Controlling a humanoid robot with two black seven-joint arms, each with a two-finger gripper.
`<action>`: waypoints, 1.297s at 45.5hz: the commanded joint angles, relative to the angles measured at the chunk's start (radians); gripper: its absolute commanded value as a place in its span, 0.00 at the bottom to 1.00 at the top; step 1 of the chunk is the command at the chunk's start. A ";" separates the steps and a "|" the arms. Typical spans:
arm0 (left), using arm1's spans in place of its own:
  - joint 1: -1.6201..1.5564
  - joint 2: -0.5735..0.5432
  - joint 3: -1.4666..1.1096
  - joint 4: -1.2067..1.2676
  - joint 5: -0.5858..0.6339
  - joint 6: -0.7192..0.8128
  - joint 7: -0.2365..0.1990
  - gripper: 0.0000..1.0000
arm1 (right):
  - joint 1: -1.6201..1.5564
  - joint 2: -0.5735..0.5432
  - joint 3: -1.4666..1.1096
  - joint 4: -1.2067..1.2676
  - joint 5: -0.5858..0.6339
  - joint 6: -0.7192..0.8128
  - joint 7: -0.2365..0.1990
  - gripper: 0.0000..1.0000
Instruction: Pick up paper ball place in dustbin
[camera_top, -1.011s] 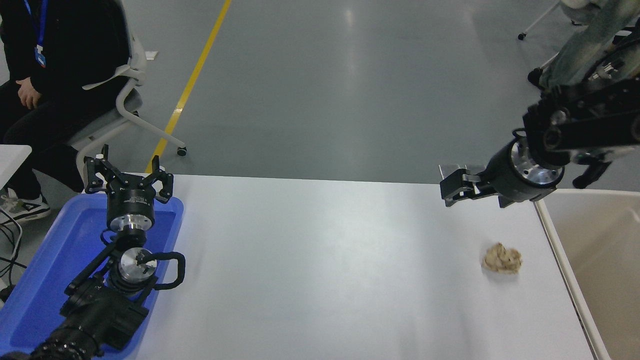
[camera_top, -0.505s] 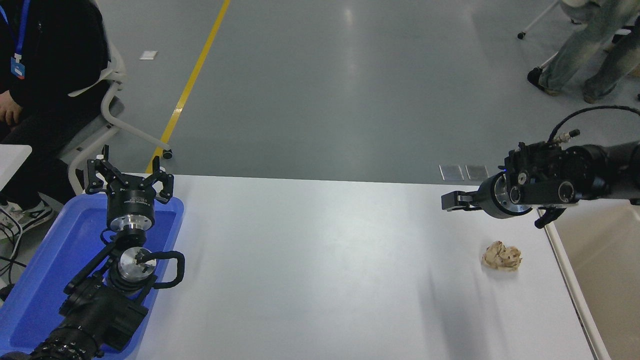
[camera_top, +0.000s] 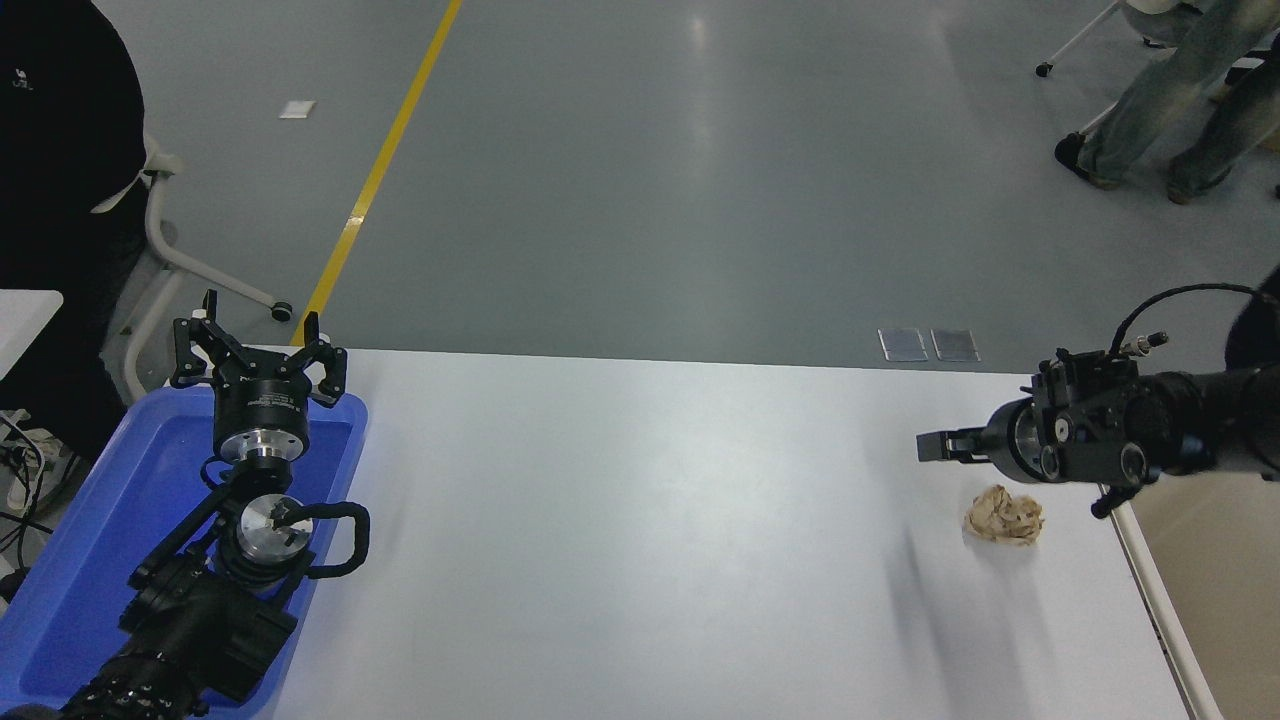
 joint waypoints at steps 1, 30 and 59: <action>0.000 0.000 0.000 -0.001 0.000 0.000 -0.001 0.99 | -0.135 -0.021 0.048 -0.129 -0.033 -0.009 0.010 1.00; 0.000 0.000 -0.001 -0.001 0.000 0.000 -0.001 0.99 | -0.262 -0.015 0.140 -0.230 -0.032 -0.001 0.010 1.00; -0.002 0.000 0.000 0.000 0.000 0.000 -0.001 0.99 | -0.304 0.008 0.177 -0.238 -0.033 -0.009 0.018 0.72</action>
